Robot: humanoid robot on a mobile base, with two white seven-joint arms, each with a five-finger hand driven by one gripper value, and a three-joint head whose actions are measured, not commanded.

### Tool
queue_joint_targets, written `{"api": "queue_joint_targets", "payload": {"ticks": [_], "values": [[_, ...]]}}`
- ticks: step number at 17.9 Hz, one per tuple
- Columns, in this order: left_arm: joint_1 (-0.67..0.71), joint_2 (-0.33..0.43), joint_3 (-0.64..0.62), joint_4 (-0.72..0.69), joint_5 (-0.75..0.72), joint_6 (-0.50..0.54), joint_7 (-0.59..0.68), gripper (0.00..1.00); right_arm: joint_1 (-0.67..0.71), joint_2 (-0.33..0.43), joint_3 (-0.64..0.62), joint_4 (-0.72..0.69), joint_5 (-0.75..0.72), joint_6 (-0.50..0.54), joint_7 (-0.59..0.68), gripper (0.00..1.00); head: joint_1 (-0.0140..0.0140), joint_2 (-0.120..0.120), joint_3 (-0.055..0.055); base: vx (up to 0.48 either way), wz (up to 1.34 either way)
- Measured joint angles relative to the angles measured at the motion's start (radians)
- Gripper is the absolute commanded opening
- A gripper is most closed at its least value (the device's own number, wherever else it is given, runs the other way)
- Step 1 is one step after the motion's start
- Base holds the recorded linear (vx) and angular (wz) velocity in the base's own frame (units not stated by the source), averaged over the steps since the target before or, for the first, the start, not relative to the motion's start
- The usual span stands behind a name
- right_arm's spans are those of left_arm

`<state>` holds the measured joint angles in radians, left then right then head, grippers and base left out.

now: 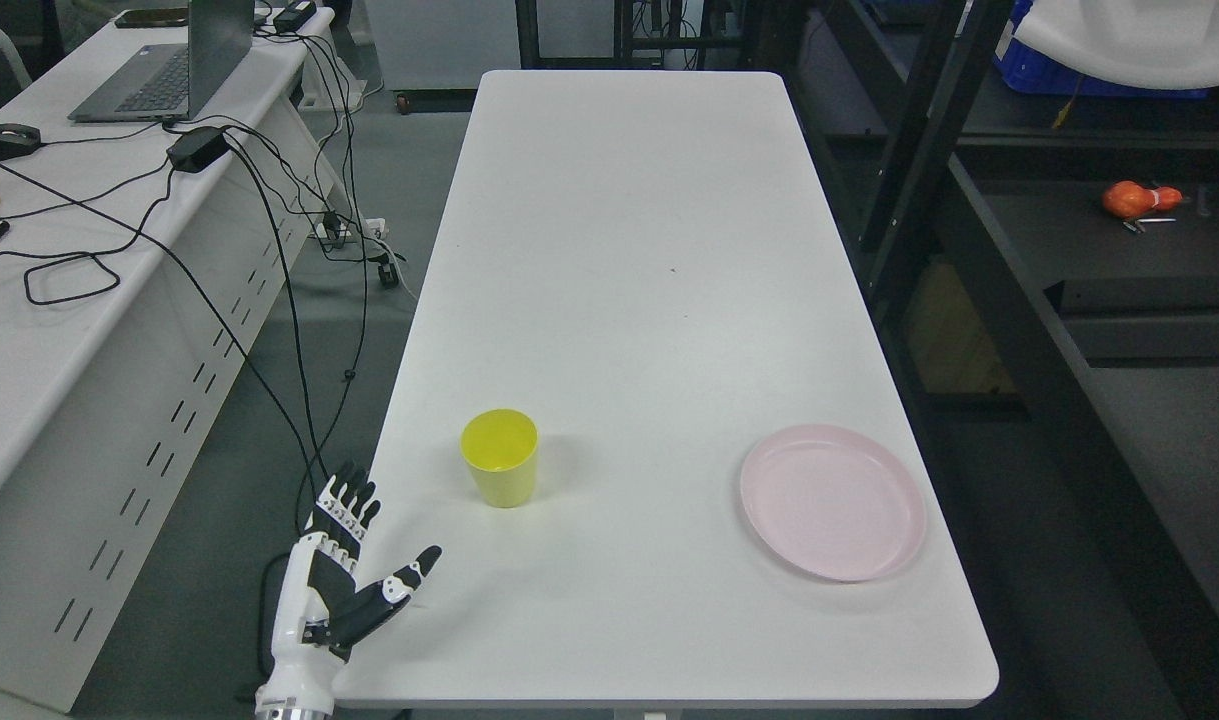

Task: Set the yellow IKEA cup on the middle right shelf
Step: 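Move the left hand toward the yellow cup on the table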

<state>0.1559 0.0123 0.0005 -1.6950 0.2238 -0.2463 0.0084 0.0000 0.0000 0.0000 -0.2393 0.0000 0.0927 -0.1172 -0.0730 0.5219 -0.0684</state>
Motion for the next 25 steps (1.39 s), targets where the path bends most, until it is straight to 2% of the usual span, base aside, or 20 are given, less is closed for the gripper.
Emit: {"api": "queue_joint_targets", "payload": {"ticks": [8,11,17,25], "values": [[0.023,0.016,0.0,0.006,0.01,-0.011,-0.003,0.99,0.0,0.0,0.0,0.0,0.0,0.0,0.0,0.99,0.0,0.0,0.0,0.0,0.0],[0.015,0.014,-0.001,0.008,0.02,0.028,-0.009,0.98,0.0,0.0,0.0,0.0,0.0,0.0,0.0,0.99,0.0,0.0,0.0,0.0,0.0],[-0.094,0.002,-0.001,0.031,0.06,0.129,-0.011,0.97,0.0,0.0,0.0,0.0,0.0,0.0,0.0,0.99,0.0,0.0,0.0,0.0,0.0],[-0.182,-0.005,-0.088,0.07,0.087,0.147,-0.012,0.98,0.0,0.0,0.0,0.0,0.0,0.0,0.0,0.99,0.0,0.0,0.0,0.0,0.0]]}}
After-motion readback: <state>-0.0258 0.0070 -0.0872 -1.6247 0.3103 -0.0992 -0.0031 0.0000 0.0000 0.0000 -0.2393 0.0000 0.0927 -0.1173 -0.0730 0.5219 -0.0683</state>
